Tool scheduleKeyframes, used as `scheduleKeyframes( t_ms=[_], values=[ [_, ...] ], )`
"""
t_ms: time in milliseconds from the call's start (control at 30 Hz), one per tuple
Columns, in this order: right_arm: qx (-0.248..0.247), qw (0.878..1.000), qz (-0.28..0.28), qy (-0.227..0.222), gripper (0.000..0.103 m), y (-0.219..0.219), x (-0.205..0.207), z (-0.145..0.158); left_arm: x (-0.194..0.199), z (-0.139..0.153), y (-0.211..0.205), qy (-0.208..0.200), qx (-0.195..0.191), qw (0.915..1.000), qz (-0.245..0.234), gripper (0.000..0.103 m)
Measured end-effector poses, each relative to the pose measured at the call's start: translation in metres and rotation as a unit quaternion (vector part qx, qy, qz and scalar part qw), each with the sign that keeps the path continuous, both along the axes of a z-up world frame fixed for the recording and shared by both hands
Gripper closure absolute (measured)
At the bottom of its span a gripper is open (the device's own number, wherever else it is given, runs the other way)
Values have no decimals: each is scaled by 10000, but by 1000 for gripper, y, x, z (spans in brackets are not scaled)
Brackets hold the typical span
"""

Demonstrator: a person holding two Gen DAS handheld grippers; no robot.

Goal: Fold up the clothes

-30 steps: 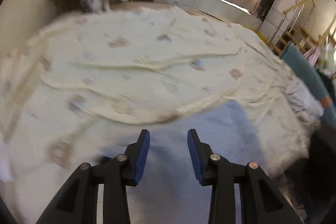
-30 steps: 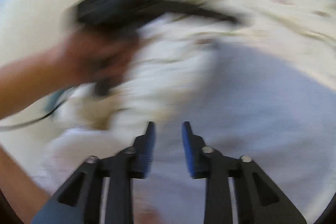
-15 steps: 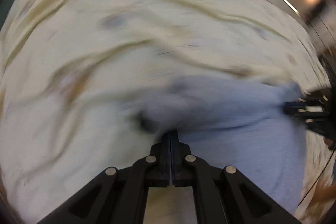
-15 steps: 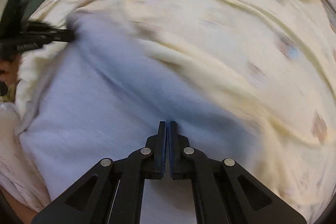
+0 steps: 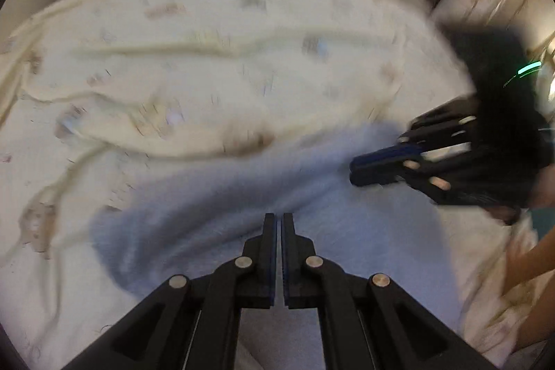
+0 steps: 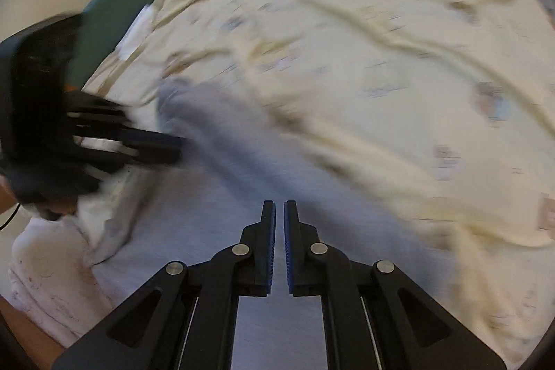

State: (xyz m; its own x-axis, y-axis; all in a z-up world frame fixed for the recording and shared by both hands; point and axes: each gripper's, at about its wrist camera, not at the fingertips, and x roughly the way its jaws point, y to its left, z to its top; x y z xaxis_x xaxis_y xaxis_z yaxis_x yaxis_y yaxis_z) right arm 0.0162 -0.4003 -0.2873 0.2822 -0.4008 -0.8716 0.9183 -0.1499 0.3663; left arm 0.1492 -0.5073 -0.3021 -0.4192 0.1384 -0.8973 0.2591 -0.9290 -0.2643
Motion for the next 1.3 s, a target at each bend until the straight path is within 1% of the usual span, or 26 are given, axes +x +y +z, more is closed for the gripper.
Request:
scheduleKeyframes(
  t_ms=[67, 133, 200, 233, 300, 367, 400, 433, 500, 567, 633, 700, 767, 800, 867, 900, 1000, 1033, 1067, 1100, 1133, 1167, 1200, 1233, 1267, 1300],
  values=[
    [221, 9991, 277, -247, 97, 11, 18, -11, 9, -16, 1, -191, 149, 9997, -12, 101],
    [528, 9966, 602, 204, 98, 26, 37, -25, 31, -22, 0, -369, -48, 9993, 23, 101],
    [853, 9925, 685, 538, 98, 48, 42, -41, 61, -26, -8, -594, -166, 9979, 212, 101],
    [942, 9917, 598, 634, 98, 62, 38, -45, 76, -27, -13, -703, -237, 9967, 337, 101],
    [1003, 9927, 129, 661, 98, 91, 20, -44, 106, -21, -21, -760, -307, 9945, 646, 101],
    [909, 9933, -402, 593, 98, 115, 9, -31, 135, -13, -29, -794, -366, 9915, 963, 101],
    [851, 9926, -668, 553, 94, 126, 3, -23, 144, -5, -28, -647, -240, 9917, 1087, 101],
    [705, 9936, -787, 403, 94, 131, 5, -14, 149, 5, -24, -389, 24, 9929, 1120, 101],
    [388, 9964, -749, -44, 94, 129, 20, -1, 147, 25, 1, 41, 412, 9963, 759, 101],
    [242, 9981, -503, -263, 94, 114, 55, 5, 132, 30, 36, 88, 502, 9985, 186, 101],
    [184, 9990, -217, -342, 94, 98, 91, 3, 118, 19, 59, -147, 469, 9986, -182, 101],
    [331, 9993, 32, -155, 94, 89, 124, -12, 109, -7, 71, -684, 266, 9970, -244, 101],
    [643, 9979, 19, -2, 95, 87, 137, -34, 121, -39, 62, -1360, 97, 9905, 153, 101],
    [846, 9963, -66, 106, 98, 91, 138, -46, 132, -48, 52, -1538, 86, 9871, 445, 101],
    [934, 9945, -474, -48, 101, 114, 123, -57, 168, -49, 26, -1401, 447, 9805, 1301, 101],
    [940, 9934, -651, -76, 102, 127, 116, -58, 181, -46, 19, -1374, 477, 9758, 1633, 101],
    [943, 9884, -1184, -142, 102, 170, 98, -49, 207, -28, 18, -1358, 113, 9692, 2053, 100],
    [931, 9853, -1414, -220, 99, 184, 92, -44, 213, -21, 19, -1096, 439, 9703, 2112, 100],
    [825, 9823, -1631, -398, 97, 195, 87, -38, 220, -14, 20, -761, 877, 9695, 2157, 93],
    [648, 9789, -1813, -679, 96, 204, 81, -34, 226, -10, 22, -505, 1285, 9671, 2137, 83],
    [457, 9741, -1983, -983, 93, 212, 75, -30, 230, -7, 26, -272, 1682, 9629, 2094, 77],
    [265, 9678, -2149, -1285, 91, 220, 70, -26, 233, -7, 32, -172, 1923, 9593, 2060, 65],
    [172, 9628, -2221, -1527, 79, 224, 67, -26, 238, -10, 39, -174, 1970, 9581, 2070, 62],
    [112, 9582, -2262, -1749, 64, 227, 65, -28, 244, -13, 45, -195, 1970, 9576, 2094, 61],
    [52, 9530, -2301, -1970, 55, 231, 63, -29, 254, -19, 50, -241, 2101, 9529, 2174, 58],
    [19, 9496, -2349, -2075, 34, 233, 64, -30, 267, -26, 55, -295, 2273, 9465, 2270, 52]
  ],
)
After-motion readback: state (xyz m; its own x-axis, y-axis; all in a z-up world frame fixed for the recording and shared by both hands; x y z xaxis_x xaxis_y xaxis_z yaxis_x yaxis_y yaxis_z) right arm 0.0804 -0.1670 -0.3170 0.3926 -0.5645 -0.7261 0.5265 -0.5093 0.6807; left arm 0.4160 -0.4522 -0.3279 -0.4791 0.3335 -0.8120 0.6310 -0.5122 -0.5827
